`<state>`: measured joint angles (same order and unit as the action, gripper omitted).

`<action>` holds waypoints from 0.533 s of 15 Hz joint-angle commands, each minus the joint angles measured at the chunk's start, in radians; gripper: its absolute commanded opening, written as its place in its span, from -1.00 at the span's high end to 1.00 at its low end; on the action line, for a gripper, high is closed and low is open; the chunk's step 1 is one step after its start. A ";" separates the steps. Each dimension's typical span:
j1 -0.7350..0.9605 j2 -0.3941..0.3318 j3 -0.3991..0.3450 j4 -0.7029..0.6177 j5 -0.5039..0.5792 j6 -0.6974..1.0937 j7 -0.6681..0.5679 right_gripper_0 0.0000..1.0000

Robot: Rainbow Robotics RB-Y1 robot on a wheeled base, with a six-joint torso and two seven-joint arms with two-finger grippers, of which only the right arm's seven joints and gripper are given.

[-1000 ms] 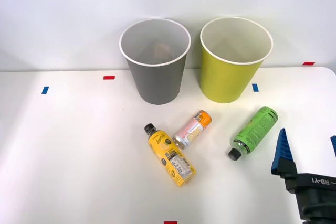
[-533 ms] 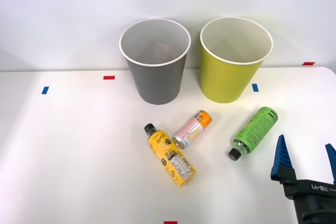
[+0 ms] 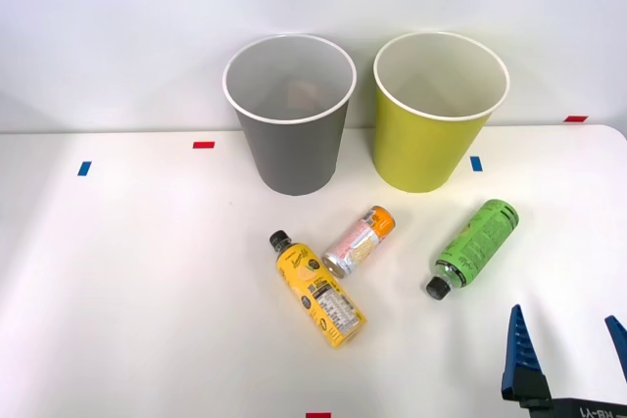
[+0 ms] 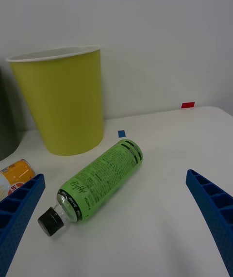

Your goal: Put cans in the gray bin, plastic bottles in the light green bin

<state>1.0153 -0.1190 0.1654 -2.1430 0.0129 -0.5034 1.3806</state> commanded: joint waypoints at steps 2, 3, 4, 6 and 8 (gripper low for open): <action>0.043 -0.004 0.042 0.009 -0.007 -0.018 0.163 -1.00; 0.034 -0.002 0.051 0.040 -0.007 -0.030 0.182 -1.00; 0.016 -0.005 0.057 0.097 -0.001 -0.069 0.186 -1.00; 0.014 -0.018 0.089 0.129 0.005 -0.093 0.189 -1.00; 0.023 -0.041 0.132 0.129 0.012 -0.093 0.199 -1.00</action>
<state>1.0341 -0.1476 0.2776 -2.0158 0.0208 -0.5965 1.5733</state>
